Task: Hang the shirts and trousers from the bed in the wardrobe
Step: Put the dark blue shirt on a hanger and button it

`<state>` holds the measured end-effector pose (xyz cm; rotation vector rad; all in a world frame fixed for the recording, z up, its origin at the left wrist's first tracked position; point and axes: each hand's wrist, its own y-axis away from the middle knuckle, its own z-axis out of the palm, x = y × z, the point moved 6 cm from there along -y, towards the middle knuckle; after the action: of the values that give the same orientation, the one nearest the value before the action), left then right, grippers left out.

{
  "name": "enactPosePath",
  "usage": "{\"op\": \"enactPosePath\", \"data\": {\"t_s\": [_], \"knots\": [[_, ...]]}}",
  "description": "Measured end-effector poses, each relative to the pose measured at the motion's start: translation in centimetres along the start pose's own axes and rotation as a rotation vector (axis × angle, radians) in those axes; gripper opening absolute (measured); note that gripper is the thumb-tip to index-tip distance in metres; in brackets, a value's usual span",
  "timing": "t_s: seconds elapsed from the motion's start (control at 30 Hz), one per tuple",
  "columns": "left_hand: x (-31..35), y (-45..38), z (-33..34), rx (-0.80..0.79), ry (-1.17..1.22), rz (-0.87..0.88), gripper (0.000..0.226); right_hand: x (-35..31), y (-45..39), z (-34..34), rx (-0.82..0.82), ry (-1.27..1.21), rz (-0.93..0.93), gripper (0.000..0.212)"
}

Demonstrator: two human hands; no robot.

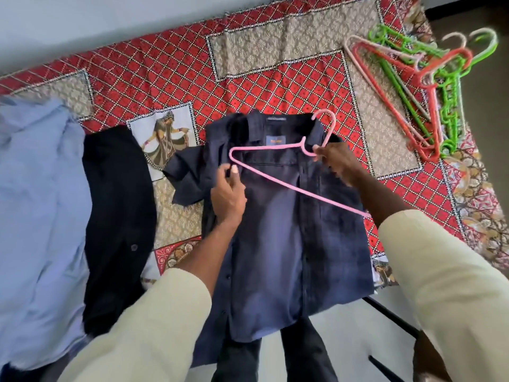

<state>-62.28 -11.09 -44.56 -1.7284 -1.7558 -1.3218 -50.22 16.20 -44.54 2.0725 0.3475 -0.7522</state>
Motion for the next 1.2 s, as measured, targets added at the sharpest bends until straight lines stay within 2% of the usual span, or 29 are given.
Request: {"op": "enactPosePath", "data": {"t_s": [0.03,0.07,0.17,0.3,0.43,0.57,0.7,0.8,0.87,0.97,1.03,1.13,1.2], "knots": [[0.5,-0.9,-0.8,0.106,-0.030,0.037,0.016,0.1,-0.2,-0.7,0.009,-0.008,0.023,0.035],[1.0,-1.9,-0.7,0.121,-0.086,0.084,0.012,0.2,-0.3,-1.4,0.011,0.002,0.043,0.034],[3.1,-4.6,1.9,-0.086,-0.271,0.203,0.015,0.8,-1.2,-4.1,0.041,0.109,0.058,0.032],[3.7,-6.8,5.0,-0.226,-0.510,0.167,0.021,2.8,-2.4,-6.3,0.051,0.133,0.174,0.031],[2.9,-8.0,6.2,-0.138,-0.736,0.105,0.035,3.5,-3.9,-4.0,-0.055,0.076,0.193,0.032],[2.3,-8.9,6.3,-0.188,-0.680,0.142,0.030,3.3,-5.0,-3.0,-0.004,0.050,0.143,0.029],[1.1,-8.9,5.0,-0.201,-0.846,0.254,0.036,3.5,-5.4,-3.1,0.033,0.058,0.113,0.020],[1.4,-9.2,4.5,-0.152,-0.940,0.337,0.025,3.3,-4.8,-3.4,0.033,0.104,0.091,0.027],[1.7,-9.6,3.5,-0.046,-0.817,0.318,0.023,3.0,-4.4,-3.6,0.020,0.156,0.052,0.032],[2.3,-9.3,0.6,0.168,-0.348,0.211,0.019,2.8,-4.0,-3.1,0.031,0.097,0.100,0.024],[3.3,-7.8,-0.9,0.221,-0.109,0.228,0.017,1.4,-4.0,-1.0,-0.010,0.104,0.070,0.026],[5.5,-5.1,-2.8,0.137,-0.025,0.384,0.015,-2.7,-4.2,4.0,-0.060,0.135,-0.049,0.034],[5.0,-4.7,-2.4,-0.087,-0.076,0.390,0.017,-5.6,-4.2,7.4,-0.088,0.165,-0.101,0.031]]}}
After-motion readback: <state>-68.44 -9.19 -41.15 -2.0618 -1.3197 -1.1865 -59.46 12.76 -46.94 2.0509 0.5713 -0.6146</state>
